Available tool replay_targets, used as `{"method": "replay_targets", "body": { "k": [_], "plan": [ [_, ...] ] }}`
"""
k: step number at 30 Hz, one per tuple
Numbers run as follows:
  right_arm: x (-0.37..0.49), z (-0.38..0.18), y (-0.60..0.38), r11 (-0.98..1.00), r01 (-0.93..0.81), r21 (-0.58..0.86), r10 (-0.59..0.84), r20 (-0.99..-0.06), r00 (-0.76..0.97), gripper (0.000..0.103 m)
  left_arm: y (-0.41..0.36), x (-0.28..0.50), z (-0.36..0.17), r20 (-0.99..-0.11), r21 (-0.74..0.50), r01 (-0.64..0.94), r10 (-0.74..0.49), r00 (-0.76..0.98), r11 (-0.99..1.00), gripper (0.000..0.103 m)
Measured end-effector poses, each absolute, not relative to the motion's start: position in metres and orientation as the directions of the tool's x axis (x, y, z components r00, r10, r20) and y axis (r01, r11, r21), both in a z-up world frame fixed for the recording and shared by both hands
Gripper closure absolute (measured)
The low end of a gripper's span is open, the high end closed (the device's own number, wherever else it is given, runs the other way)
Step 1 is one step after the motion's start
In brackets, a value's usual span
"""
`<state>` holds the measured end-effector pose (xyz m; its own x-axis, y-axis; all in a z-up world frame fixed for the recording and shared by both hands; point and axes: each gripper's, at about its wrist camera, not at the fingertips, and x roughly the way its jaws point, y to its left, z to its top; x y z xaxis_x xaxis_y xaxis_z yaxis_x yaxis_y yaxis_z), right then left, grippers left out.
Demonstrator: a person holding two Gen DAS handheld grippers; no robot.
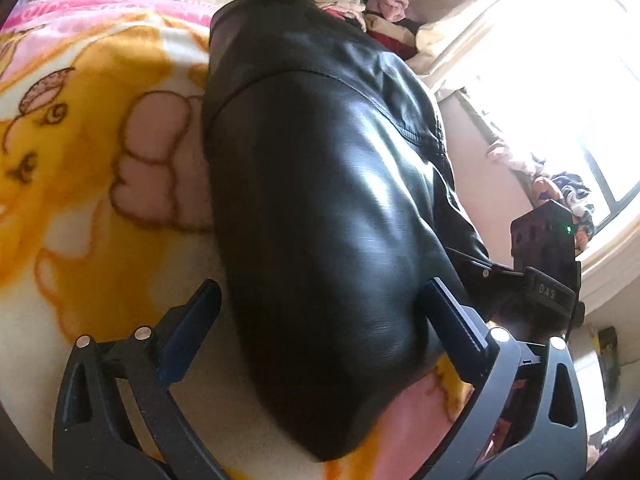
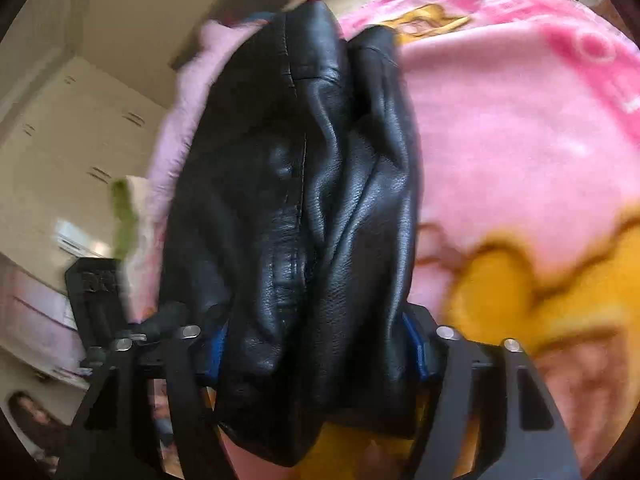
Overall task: Fold large clothes
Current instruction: 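Press the folded jacket down with both grippers and open them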
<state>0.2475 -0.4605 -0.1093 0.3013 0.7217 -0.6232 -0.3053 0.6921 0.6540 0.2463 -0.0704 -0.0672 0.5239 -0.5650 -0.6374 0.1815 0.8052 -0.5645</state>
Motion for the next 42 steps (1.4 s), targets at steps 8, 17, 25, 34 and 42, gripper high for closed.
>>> {"method": "replay_targets", "body": {
  "k": [8,17,25,34,42],
  "plan": [
    [0.237,-0.103,-0.388,0.659,-0.393,0.642,0.75,-0.599,0.281,0.04,-0.03,0.246,-0.044,-0.695,-0.432,0.108,-0.407,0.593,0.895,0.021],
    [0.23,-0.044,-0.426,0.833,-0.297,0.466,0.552,-0.665,0.504,0.017,-0.019,0.236,-0.049,-0.716,-0.386,0.116,-0.376,0.589,0.915,0.02],
    [0.271,-0.022,-0.39,0.906,-0.231,0.354,0.42,-0.687,0.593,0.047,-0.024,0.233,-0.046,-0.715,-0.37,0.107,-0.356,0.602,0.923,0.02],
    [0.293,-0.031,-0.39,0.832,-0.243,0.498,0.53,-0.585,0.614,0.092,-0.03,0.226,-0.04,-0.716,-0.323,0.128,-0.33,0.615,0.938,0.019],
    [0.288,-0.057,-0.378,0.931,-0.225,0.287,0.363,-0.677,0.64,0.081,-0.04,0.224,-0.035,-0.725,-0.259,0.158,-0.3,0.62,0.953,0.018]
  ]
}}
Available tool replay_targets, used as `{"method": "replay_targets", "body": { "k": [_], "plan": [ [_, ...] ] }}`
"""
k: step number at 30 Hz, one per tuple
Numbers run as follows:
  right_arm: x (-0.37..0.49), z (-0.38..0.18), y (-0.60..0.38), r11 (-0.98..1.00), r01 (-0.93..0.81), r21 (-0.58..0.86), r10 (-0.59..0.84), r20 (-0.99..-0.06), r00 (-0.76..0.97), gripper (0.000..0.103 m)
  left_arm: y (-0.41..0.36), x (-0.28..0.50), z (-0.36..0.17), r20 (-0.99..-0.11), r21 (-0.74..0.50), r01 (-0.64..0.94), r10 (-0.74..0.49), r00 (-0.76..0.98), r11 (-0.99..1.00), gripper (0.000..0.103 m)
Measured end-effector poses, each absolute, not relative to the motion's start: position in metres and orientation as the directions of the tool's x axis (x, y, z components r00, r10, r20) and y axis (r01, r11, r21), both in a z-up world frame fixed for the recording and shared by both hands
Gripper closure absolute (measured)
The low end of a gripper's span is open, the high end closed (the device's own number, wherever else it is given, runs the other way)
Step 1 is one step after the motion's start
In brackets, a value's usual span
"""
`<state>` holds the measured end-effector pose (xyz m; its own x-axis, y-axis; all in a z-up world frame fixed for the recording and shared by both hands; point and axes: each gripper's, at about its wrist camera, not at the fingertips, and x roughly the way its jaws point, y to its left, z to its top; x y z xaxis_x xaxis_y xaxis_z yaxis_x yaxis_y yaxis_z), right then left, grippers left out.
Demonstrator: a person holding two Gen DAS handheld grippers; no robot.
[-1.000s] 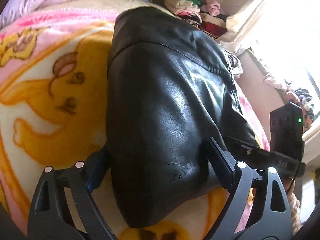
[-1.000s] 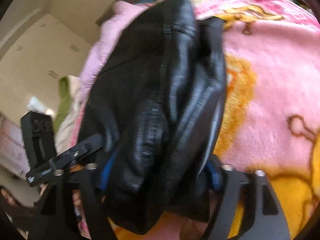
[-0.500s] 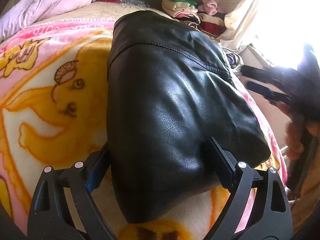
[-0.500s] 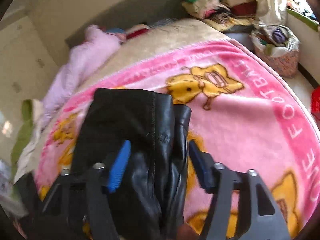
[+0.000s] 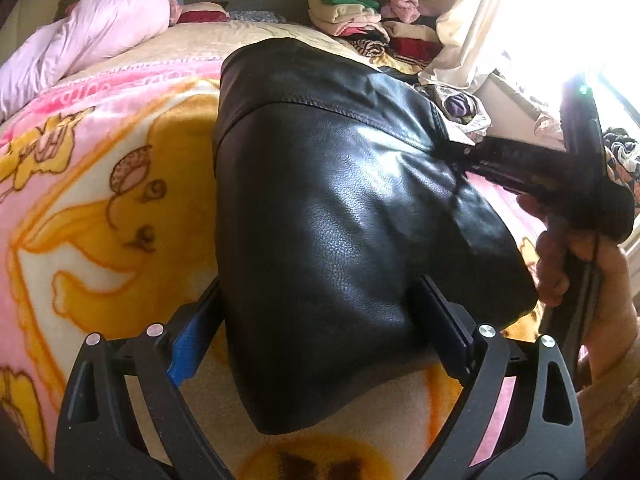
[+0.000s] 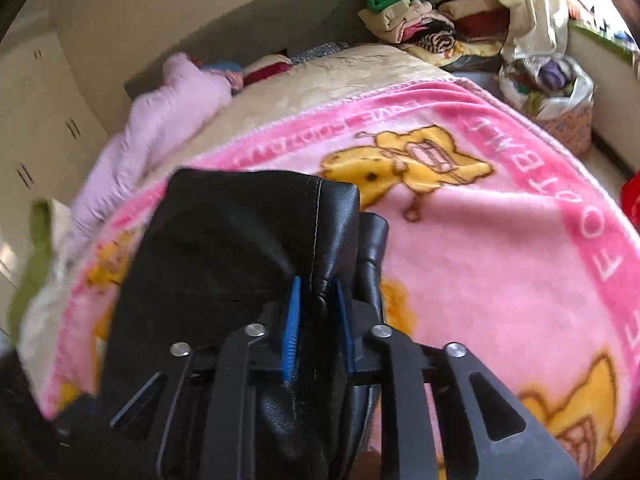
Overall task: Fold large clothes
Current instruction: 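Press the folded jacket down with both grippers and open them, then withdraw both open grippers up and away from the folded jacket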
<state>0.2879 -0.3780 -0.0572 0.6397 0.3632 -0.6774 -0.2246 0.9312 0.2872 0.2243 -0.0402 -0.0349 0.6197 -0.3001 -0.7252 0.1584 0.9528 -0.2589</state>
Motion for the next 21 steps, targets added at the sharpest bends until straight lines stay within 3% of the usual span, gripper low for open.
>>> {"method": "replay_targets", "body": {
  "k": [2,3,6,9,11,21],
  "plan": [
    [0.283,-0.054,-0.374,0.943,-0.234,0.235,0.332,-0.678,0.656,0.079,-0.04,0.223,-0.034,-0.726,-0.256,0.157,-0.297,0.621,0.954,0.018],
    [0.28,-0.054,-0.375,0.948,-0.231,0.221,0.32,-0.678,0.662,0.071,-0.04,0.223,-0.033,-0.725,-0.254,0.155,-0.294,0.623,0.955,0.018],
    [0.271,-0.054,-0.377,0.947,-0.241,0.212,0.32,-0.677,0.663,0.068,-0.04,0.222,-0.031,-0.727,-0.249,0.151,-0.288,0.623,0.957,0.017],
    [0.254,-0.049,-0.382,0.949,-0.246,0.199,0.315,-0.66,0.682,0.054,-0.042,0.22,-0.03,-0.728,-0.24,0.148,-0.278,0.627,0.959,0.017],
    [0.246,-0.045,-0.385,0.948,-0.25,0.196,0.317,-0.649,0.691,0.052,-0.042,0.218,-0.029,-0.728,-0.235,0.149,-0.275,0.628,0.961,0.017],
    [0.206,-0.035,-0.39,0.941,-0.28,0.191,0.336,-0.628,0.702,0.022,-0.045,0.198,-0.009,-0.709,-0.137,0.161,-0.21,0.673,0.978,0.01]
  ]
}}
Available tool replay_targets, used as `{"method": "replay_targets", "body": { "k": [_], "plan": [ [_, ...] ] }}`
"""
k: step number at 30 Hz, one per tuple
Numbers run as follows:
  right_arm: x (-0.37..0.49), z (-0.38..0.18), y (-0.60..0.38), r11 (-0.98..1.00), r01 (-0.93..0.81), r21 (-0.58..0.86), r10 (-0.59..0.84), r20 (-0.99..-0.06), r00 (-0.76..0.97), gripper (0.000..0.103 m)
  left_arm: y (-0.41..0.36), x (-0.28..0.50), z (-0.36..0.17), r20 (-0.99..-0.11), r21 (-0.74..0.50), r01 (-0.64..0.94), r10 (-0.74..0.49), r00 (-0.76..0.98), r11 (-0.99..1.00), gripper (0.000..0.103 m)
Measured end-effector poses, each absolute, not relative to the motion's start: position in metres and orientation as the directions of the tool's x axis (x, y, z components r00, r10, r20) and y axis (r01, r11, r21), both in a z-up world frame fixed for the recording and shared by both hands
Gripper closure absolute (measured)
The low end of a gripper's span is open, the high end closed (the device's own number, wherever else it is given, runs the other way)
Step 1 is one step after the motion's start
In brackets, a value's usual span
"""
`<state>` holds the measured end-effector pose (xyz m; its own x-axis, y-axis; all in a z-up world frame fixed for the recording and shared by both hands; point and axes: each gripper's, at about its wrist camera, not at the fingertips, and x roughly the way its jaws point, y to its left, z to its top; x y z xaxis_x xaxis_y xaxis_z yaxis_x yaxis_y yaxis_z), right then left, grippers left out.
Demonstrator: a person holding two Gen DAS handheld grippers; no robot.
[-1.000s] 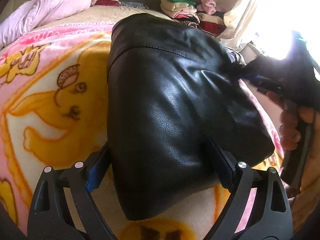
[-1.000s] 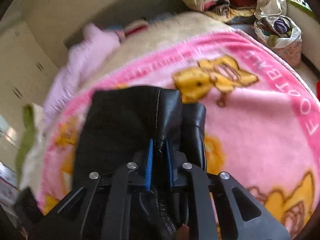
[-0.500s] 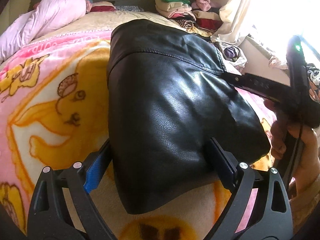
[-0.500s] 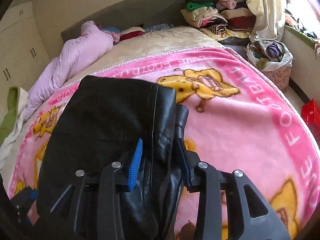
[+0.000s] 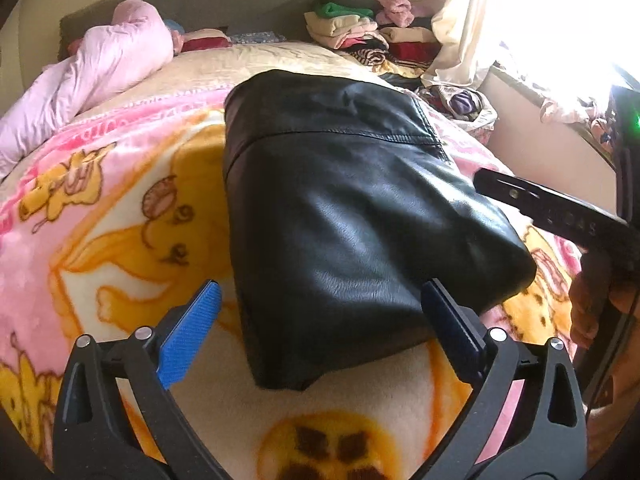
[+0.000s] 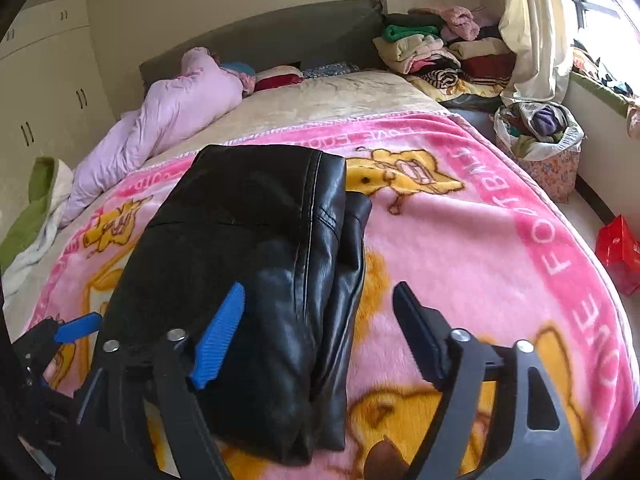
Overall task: Fold large clothes
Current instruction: 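Withdraw both open grippers up and away from the folded jacket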
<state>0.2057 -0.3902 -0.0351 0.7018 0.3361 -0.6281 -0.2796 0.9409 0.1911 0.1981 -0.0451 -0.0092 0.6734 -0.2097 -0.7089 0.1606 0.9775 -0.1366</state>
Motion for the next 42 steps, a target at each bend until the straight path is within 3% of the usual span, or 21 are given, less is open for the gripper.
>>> {"method": "replay_targets", "body": {
  "k": [14,15,16,17,19,24,27,31,42],
  "plan": [
    [0.18,-0.029,-0.396,0.933,-0.272,0.234,0.359,-0.637,0.682,0.018,-0.038,0.176,0.006,-0.685,-0.113,0.134,-0.175,0.707,0.985,0.01],
    [0.18,-0.033,-0.396,0.931,-0.269,0.248,0.366,-0.648,0.668,0.025,-0.037,0.175,0.006,-0.684,-0.113,0.132,-0.173,0.709,0.985,0.009],
    [0.182,-0.039,-0.397,0.925,-0.261,0.276,0.38,-0.666,0.642,0.039,-0.036,0.175,0.006,-0.684,-0.113,0.129,-0.171,0.709,0.985,0.01],
    [0.182,-0.046,-0.398,0.915,-0.257,0.311,0.403,-0.678,0.615,0.047,-0.036,0.175,0.005,-0.684,-0.113,0.127,-0.17,0.709,0.985,0.01],
    [0.182,-0.057,-0.399,0.891,-0.26,0.373,0.453,-0.682,0.574,0.074,-0.035,0.175,0.006,-0.685,-0.119,0.122,-0.17,0.709,0.985,0.01],
    [0.172,-0.07,-0.396,0.9,-0.248,0.358,0.434,-0.693,0.575,0.077,-0.032,0.174,0.006,-0.683,-0.131,0.116,-0.175,0.709,0.985,0.01],
    [0.166,-0.068,-0.394,0.905,-0.244,0.349,0.424,-0.685,0.593,0.07,-0.03,0.173,0.007,-0.681,-0.14,0.115,-0.18,0.71,0.983,0.01],
    [0.155,-0.062,-0.392,0.909,-0.259,0.328,0.417,-0.672,0.612,0.045,-0.03,0.17,0.012,-0.672,-0.143,0.118,-0.184,0.717,0.983,0.009],
    [0.13,-0.047,-0.391,0.924,-0.281,0.258,0.381,-0.619,0.687,0.017,-0.027,0.16,0.022,-0.643,-0.143,0.101,-0.17,0.747,0.985,0.009]
  ]
}}
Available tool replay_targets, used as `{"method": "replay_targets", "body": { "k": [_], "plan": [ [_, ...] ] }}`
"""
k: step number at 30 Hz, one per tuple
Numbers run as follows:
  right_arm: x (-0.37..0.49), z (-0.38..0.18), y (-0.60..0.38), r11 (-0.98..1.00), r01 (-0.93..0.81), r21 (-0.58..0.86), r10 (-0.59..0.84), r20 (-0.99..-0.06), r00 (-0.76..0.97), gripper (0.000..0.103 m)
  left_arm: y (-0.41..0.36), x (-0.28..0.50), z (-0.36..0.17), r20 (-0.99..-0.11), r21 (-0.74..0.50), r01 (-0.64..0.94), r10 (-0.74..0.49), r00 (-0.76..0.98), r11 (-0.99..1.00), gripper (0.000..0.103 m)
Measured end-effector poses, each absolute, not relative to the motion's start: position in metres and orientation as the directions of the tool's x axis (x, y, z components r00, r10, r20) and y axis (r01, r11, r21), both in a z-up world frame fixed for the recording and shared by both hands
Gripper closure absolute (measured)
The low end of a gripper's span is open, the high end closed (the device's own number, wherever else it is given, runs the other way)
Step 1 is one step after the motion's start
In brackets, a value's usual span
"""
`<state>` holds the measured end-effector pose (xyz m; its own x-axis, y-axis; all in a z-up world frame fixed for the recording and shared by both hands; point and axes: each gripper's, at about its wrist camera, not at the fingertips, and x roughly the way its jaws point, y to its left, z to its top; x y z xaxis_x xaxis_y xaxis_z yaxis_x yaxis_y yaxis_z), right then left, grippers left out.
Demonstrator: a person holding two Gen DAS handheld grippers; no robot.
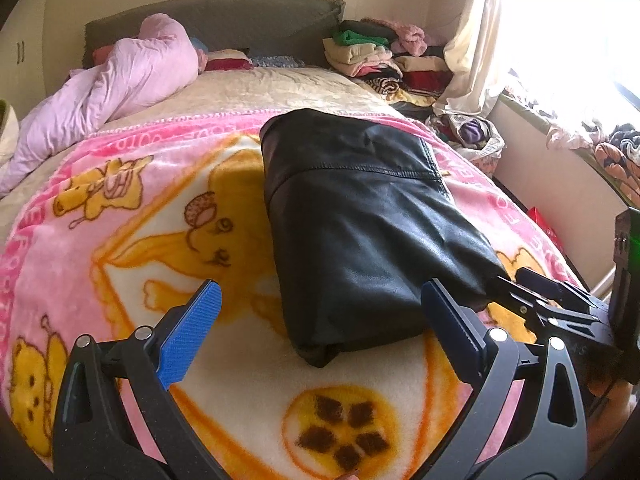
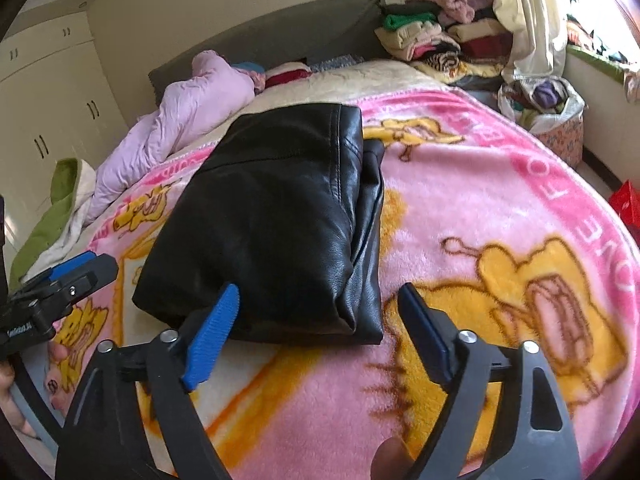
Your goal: Fold large clothes
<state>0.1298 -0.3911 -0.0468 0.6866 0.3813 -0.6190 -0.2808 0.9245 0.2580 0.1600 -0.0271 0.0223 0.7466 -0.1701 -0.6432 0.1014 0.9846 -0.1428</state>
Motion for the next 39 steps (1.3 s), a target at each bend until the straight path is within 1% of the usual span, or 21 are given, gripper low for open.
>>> {"method": "replay_targets", "body": {
  "k": [3,4,10,14,19,24,27,33,39],
  "plan": [
    [0.122,-0.039,-0.392,0.918,-0.292,0.268,0.397,-0.591,0.703,0.012,-0.026,0.156,0.027,-0.636,-0.14,0.1,-0.167,0.753,0.985,0.009],
    [0.118,-0.036,-0.392,0.914,-0.299,0.273,0.404,-0.577,0.71,0.008,-0.025,0.154,0.028,-0.634,-0.139,0.1,-0.166,0.755,0.985,0.009],
    [0.091,-0.016,-0.39,0.922,-0.306,0.236,0.385,-0.51,0.769,0.005,-0.017,0.14,0.044,-0.598,-0.138,0.086,-0.152,0.787,0.987,0.009],
    [0.071,-0.007,-0.391,0.93,-0.297,0.215,0.365,-0.469,0.804,0.004,-0.013,0.127,0.048,-0.579,-0.139,0.089,-0.154,0.801,0.986,0.009],
    [0.041,0.0,-0.401,0.935,-0.271,0.229,0.346,-0.425,0.837,0.004,-0.011,0.107,0.048,-0.558,-0.126,0.11,-0.162,0.814,0.986,0.009],
    [0.014,0.004,-0.406,0.946,-0.245,0.211,0.313,-0.406,0.859,0.004,-0.009,0.094,0.042,-0.562,-0.138,0.127,-0.183,0.807,0.982,0.009],
    [-0.001,0.006,-0.405,0.952,-0.235,0.194,0.296,-0.401,0.867,0.004,-0.012,0.087,0.039,-0.569,-0.125,0.142,-0.188,0.8,0.982,0.009],
    [-0.026,0.005,-0.399,0.962,-0.236,0.138,0.271,-0.388,0.881,0.004,-0.017,0.067,0.028,-0.574,-0.105,0.163,-0.193,0.795,0.981,0.009],
    [-0.048,0.005,-0.387,0.965,-0.253,0.063,0.259,-0.341,0.904,0.004,-0.017,0.052,0.019,-0.566,-0.106,0.145,-0.18,0.805,0.984,0.009]
  ]
}}
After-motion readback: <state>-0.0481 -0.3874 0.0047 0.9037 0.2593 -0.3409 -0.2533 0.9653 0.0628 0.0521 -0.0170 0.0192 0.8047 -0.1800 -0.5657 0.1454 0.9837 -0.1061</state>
